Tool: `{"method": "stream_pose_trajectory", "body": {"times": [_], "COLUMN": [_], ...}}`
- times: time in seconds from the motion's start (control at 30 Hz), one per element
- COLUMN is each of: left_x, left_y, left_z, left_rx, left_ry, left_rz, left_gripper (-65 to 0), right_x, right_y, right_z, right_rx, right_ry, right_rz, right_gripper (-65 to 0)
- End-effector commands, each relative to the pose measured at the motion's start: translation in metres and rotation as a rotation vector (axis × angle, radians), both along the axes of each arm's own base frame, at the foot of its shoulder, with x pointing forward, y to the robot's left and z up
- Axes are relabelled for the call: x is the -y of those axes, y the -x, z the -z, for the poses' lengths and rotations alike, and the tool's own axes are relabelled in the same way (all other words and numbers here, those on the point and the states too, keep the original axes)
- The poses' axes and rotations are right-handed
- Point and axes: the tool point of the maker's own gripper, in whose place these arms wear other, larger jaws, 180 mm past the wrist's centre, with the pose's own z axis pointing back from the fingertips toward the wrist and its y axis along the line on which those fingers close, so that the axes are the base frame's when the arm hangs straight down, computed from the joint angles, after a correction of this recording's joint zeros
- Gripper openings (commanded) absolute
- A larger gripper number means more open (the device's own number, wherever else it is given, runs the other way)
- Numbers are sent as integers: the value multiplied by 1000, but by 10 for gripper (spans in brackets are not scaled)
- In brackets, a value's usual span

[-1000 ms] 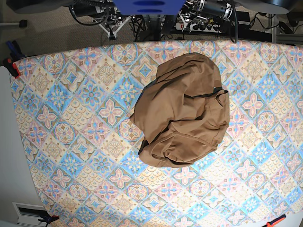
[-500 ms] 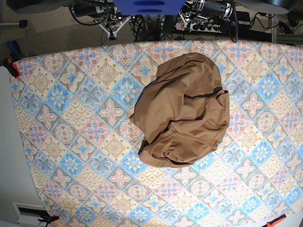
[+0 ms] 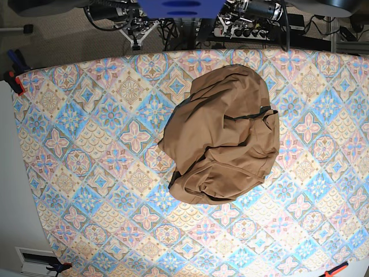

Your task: Layout the t-shirt on the table in an organized manner, then fold the t-shirt properly

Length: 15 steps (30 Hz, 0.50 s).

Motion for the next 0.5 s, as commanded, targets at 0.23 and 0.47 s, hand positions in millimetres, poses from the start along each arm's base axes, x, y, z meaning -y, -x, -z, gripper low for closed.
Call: {"method": "stream_pose_trajectory", "body": {"times": [0.23,0.47], "left_x": [2,-10], "left_y": [22,36], "left_z": [0,-11], "left_rx": [123,333], "left_ry": [38,69], "left_rz": [-4,-19], "left_gripper": [-650,-650], "right_x": [20,31], "right_y": [23,54], "right_z": [-1,-11], "right_rx": [10,118], "right_ry": [23,56], "right_rz": [145,236], "right_gripper": [-650,-650]}}
